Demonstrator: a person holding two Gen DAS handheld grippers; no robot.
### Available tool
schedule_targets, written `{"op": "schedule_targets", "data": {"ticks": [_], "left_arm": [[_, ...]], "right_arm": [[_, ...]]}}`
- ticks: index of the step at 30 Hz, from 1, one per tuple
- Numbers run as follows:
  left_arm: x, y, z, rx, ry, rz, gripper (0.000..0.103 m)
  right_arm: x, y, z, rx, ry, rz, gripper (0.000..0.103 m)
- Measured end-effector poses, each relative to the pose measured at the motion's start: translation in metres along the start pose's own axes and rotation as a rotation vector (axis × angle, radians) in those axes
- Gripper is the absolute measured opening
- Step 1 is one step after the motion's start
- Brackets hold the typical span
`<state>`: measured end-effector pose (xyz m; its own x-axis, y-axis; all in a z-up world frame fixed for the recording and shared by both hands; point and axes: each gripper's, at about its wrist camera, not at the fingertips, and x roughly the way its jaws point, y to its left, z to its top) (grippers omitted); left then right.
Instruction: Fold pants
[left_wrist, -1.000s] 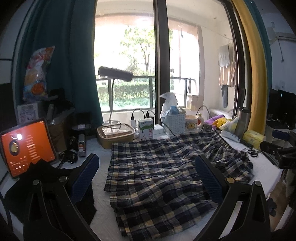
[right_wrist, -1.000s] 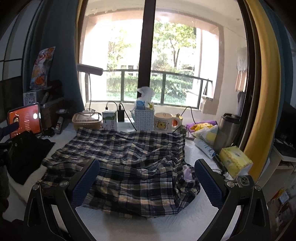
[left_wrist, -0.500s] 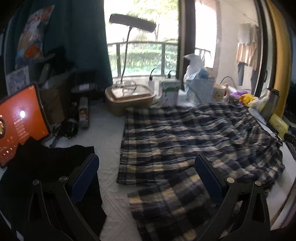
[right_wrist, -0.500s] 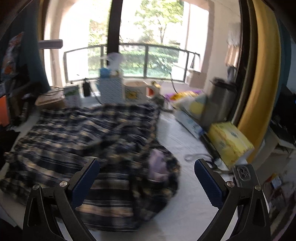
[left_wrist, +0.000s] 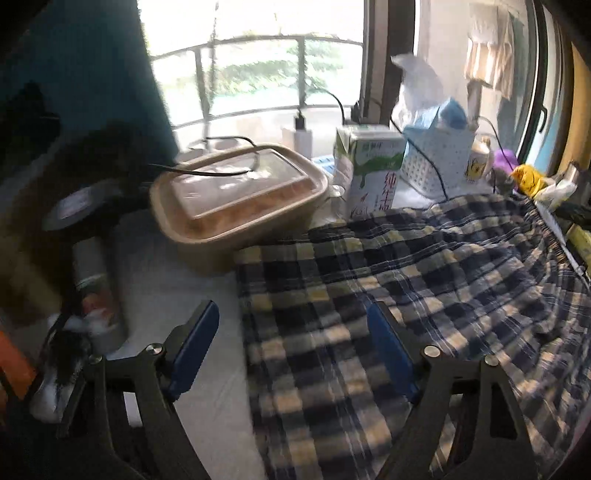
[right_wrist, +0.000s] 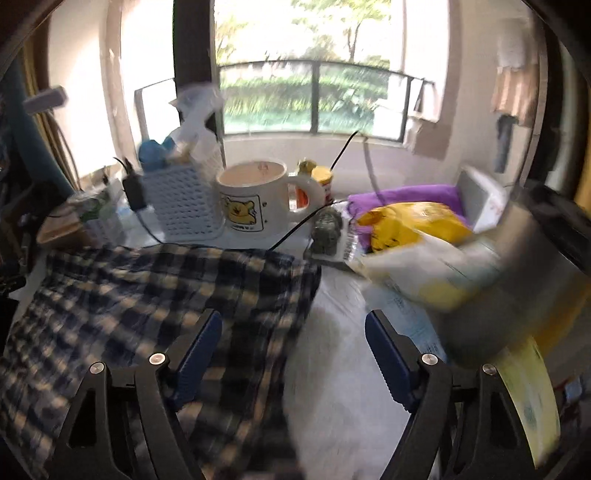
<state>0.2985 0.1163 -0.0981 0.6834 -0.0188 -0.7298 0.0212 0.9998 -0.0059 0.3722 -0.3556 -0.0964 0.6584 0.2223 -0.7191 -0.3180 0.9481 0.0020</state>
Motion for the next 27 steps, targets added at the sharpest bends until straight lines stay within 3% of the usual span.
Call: {"op": "schedule_targets", "data": {"ticks": [4,6,7,8,9,10,11,12,16,20,24,25,26,27], "left_arm": [[0.035,0.001,0.007,0.016,0.049,0.028,0.081],[0.050,0.004,0.006,0.004,0.080,0.050,0.049],[0.057,0.007,0.005,-0.017,0.104,0.049,0.042],[0.057,0.011,0.005,-0.046,0.076,0.034,0.030],[0.057,0.012,0.005,-0.051,0.082,0.038,0.009],[0.057,0.012,0.007,-0.040,0.083,0.046,0.006],[0.057,0.011,0.008,-0.030,0.088,0.046,0.005],[0.056,0.010,0.009,-0.022,0.087,0.056,0.002],[0.050,0.007,0.012,-0.006,0.053,0.099,0.002],[0.032,0.005,0.019,0.015,-0.011,0.155,0.002],[0.036,0.011,0.020,-0.002,0.019,0.124,0.007],[0.039,0.018,0.021,-0.015,0.048,0.114,0.009],[0.038,0.017,0.023,-0.027,0.061,0.101,0.020],[0.025,0.018,0.022,-0.040,0.041,0.086,0.038]], "right_arm": [[0.053,-0.005,0.020,-0.031,0.099,0.002,0.075],[0.075,-0.001,0.021,-0.061,0.146,0.005,0.075],[0.086,0.001,0.020,-0.076,0.169,0.006,0.075],[0.093,0.002,0.019,-0.086,0.184,0.007,0.066],[0.100,0.004,0.017,-0.098,0.197,0.012,0.054],[0.102,0.006,0.018,-0.103,0.180,0.019,0.047],[0.104,0.007,0.019,-0.109,0.175,0.026,0.029],[0.105,0.009,0.020,-0.117,0.175,0.042,0.024],[0.110,0.021,0.027,-0.181,0.135,-0.022,0.021],[0.108,0.023,0.045,-0.167,0.082,-0.046,0.021],[0.115,0.031,0.050,-0.202,0.079,-0.071,0.022],[0.114,0.033,0.050,-0.205,0.086,-0.073,0.026],[0.112,0.034,0.050,-0.201,0.097,-0.068,0.034],[0.104,0.036,0.049,-0.194,0.096,-0.066,0.050]]}}
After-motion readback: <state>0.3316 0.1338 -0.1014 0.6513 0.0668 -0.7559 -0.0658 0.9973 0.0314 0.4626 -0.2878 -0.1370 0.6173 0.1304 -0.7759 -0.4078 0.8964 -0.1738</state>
